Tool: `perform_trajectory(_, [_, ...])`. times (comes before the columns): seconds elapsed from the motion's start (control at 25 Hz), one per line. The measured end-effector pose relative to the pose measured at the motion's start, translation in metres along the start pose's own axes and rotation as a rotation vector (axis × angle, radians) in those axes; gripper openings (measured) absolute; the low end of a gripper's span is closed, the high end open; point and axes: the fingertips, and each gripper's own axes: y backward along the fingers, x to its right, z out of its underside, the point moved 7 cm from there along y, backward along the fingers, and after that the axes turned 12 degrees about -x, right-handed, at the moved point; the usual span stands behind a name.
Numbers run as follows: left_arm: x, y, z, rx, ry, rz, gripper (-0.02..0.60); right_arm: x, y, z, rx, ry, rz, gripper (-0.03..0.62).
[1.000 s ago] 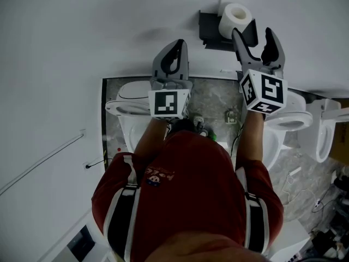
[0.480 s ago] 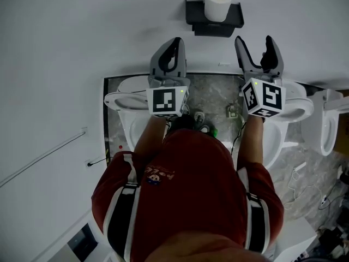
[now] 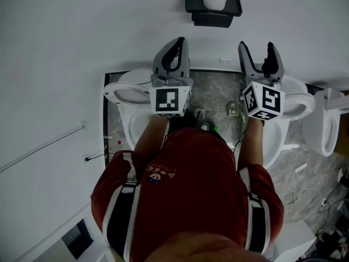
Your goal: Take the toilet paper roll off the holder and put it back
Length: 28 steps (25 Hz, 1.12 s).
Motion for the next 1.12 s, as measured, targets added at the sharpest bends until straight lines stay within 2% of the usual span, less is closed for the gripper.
perform_trajectory(0.36, [0.007,0.012,-0.003,-0.004,-0.011,-0.007,0.018,-0.006,0.011,0.002,0.008,0.002,-0.017,0.316])
perform_trajectory(0.48, [0.009,0.014,-0.004,-0.006,-0.004,-0.003,0.018,-0.008,0.015,0.002,0.013,0.008,-0.018,0.247])
perform_trajectory(0.6, [0.012,0.016,-0.002,-0.006,-0.006,-0.001,0.018,-0.011,0.018,0.004,0.012,0.025,-0.022,0.224])
perform_trajectory(1.0, [0.018,0.018,-0.002,0.007,-0.003,0.007,0.018,-0.011,0.028,0.004,0.041,0.028,0.003,0.026])
perform_trajectory(1.12, [0.019,0.018,-0.003,0.011,0.001,0.006,0.018,-0.009,0.029,0.004,0.047,0.024,0.014,0.011])
